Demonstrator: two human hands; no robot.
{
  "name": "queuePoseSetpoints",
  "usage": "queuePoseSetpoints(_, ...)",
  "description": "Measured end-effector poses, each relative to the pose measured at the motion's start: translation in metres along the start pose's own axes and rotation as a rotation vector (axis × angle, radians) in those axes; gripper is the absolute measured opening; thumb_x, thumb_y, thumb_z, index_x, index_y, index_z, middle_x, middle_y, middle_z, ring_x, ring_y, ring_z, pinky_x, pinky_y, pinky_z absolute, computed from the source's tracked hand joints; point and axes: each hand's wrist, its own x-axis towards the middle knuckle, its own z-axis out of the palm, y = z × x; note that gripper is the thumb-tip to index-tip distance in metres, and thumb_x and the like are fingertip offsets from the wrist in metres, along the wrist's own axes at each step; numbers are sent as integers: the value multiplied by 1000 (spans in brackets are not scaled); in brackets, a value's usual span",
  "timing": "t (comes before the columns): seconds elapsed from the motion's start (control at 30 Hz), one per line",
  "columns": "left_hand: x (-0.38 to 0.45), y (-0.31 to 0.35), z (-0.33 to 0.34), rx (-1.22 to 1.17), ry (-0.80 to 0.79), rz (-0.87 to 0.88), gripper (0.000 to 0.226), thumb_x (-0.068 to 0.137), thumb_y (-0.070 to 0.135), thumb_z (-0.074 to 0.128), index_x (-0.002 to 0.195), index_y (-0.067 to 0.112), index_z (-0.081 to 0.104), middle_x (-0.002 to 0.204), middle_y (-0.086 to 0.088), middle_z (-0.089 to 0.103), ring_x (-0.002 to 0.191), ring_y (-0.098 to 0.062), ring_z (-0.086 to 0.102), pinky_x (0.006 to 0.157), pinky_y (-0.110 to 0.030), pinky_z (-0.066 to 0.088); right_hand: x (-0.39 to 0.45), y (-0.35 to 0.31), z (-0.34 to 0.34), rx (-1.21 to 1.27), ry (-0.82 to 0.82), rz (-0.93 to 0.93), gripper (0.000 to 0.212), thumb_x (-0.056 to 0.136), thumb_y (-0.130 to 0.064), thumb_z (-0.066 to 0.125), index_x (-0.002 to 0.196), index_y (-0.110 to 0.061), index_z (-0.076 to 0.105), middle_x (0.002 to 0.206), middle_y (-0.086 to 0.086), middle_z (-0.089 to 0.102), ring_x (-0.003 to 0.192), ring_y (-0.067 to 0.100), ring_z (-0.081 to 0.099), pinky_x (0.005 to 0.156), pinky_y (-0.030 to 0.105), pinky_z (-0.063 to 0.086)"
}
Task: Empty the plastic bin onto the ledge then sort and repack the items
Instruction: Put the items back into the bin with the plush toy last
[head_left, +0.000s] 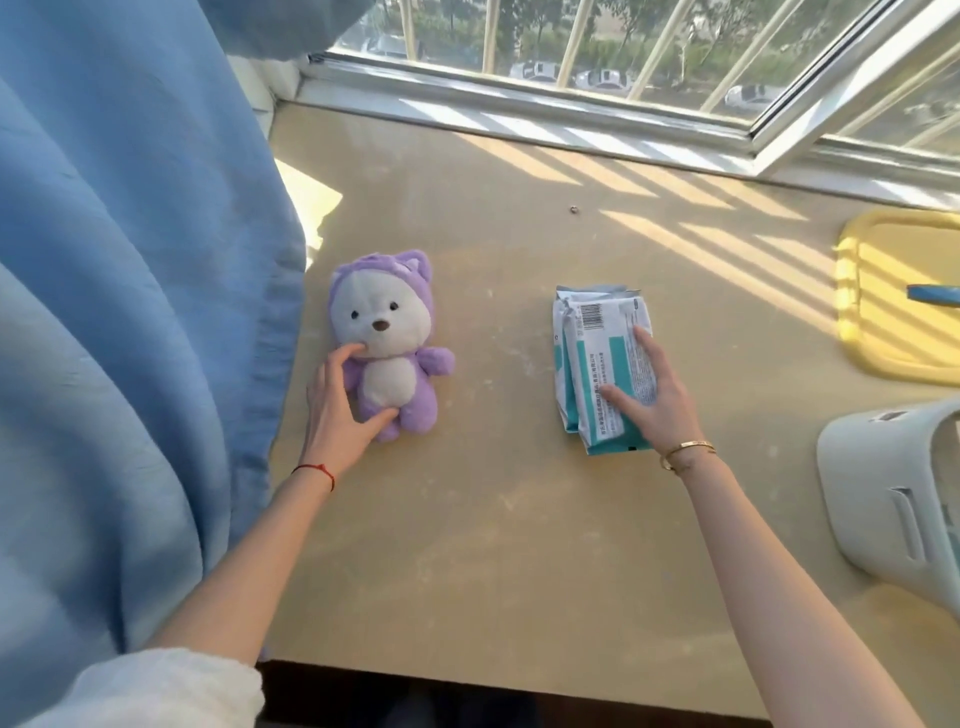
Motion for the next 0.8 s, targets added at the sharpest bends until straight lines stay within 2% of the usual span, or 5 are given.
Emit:
queuePoseSetpoints(0.17,2,3,10,-126,48,-88,84,57,30,84,124,29,33,127,0,47,112,-19,53,94,-37,47,0,-1,6,19,26,-4,85,69,-63,70,142,-53,26,141,-5,45,124,23,49,101,52,46)
queuePoseSetpoints(0.3,5,8,14,-182,50,-77,78,60,21,85,121,19,36,126,-4,49,114,-17,54,97,-39,48,-7,-2,14,28,115,-18,82,78,-44,76,146,-43,29,133,-10,44,123,18,46,104,46,43)
queuePoseSetpoints(0.47,3,24,4,-182,5,-33,70,64,18,82,120,39,46,128,-3,51,116,-17,54,95,-46,50,-20,-11,18,23,214,-16,78,82,-35,74,147,-36,32,124,-9,43,113,11,43,93,32,40)
queuePoseSetpoints(0.7,-30,67,-28,-167,-51,74,62,71,7,81,124,29,58,125,-9,53,105,1,53,80,-7,46,-60,-38,-1,175,240,-16,75,82,-38,75,145,-42,34,138,-16,43,128,9,44,108,40,41)
queuePoseSetpoints(0.8,-51,91,-49,-178,-86,120,65,71,1,82,121,36,59,123,-9,51,107,-6,53,77,-6,46,-95,-60,-16,260,278,-17,75,81,-37,76,143,-46,34,140,-17,43,129,6,45,108,42,43)
